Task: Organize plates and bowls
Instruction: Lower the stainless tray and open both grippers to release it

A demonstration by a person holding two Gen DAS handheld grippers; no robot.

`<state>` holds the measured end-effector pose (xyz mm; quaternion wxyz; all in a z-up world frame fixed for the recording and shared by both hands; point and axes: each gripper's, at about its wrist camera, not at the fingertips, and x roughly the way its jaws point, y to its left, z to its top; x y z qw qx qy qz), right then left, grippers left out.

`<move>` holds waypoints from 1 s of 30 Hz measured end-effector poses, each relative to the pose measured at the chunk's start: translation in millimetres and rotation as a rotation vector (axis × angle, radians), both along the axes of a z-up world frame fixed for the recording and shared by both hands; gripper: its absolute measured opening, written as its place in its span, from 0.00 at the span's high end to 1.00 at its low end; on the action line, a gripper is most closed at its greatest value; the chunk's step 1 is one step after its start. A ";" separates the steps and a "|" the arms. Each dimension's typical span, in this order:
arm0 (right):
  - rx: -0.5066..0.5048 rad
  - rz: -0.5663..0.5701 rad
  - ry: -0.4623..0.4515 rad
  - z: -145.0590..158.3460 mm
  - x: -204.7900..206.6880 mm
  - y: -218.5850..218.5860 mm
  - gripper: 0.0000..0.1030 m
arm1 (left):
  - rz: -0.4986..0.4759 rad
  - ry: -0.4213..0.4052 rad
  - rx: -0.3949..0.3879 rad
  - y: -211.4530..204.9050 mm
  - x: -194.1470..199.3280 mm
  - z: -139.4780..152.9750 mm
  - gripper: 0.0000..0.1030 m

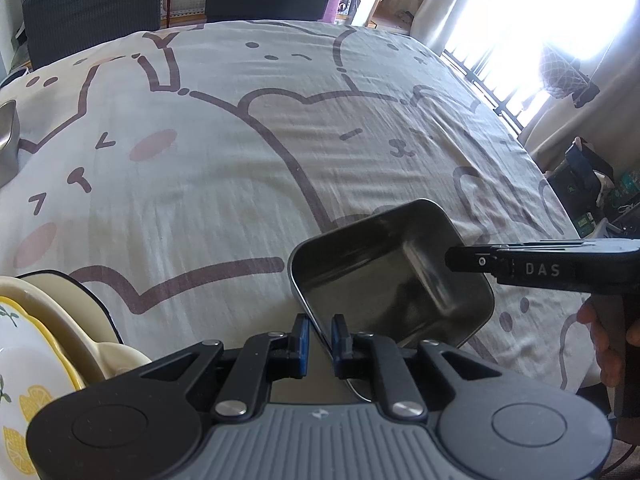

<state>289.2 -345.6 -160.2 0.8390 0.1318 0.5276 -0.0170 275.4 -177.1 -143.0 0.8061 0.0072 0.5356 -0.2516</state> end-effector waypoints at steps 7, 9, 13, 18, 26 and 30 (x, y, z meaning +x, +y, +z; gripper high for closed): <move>-0.003 0.041 -0.012 5.8 -4.2 3.0 0.53 | 0.012 -0.004 -0.003 2.9 -1.7 3.0 0.74; 0.012 0.055 -0.007 6.7 -5.9 5.0 0.63 | 0.007 -0.011 -0.009 2.5 -2.7 4.5 0.76; 0.001 0.069 0.025 7.6 -8.0 10.3 0.91 | 0.011 -0.017 -0.033 1.8 -2.7 6.6 0.77; -0.024 0.096 0.052 8.2 -12.4 17.8 0.91 | 0.019 -0.026 -0.034 0.7 -0.4 6.8 0.77; -0.016 0.086 0.015 12.1 -14.7 16.4 0.87 | 0.021 -0.020 -0.010 1.8 -2.5 6.9 0.73; -0.024 0.093 0.008 15.9 -15.4 15.9 0.69 | 0.030 -0.021 0.004 4.8 -3.8 8.5 0.66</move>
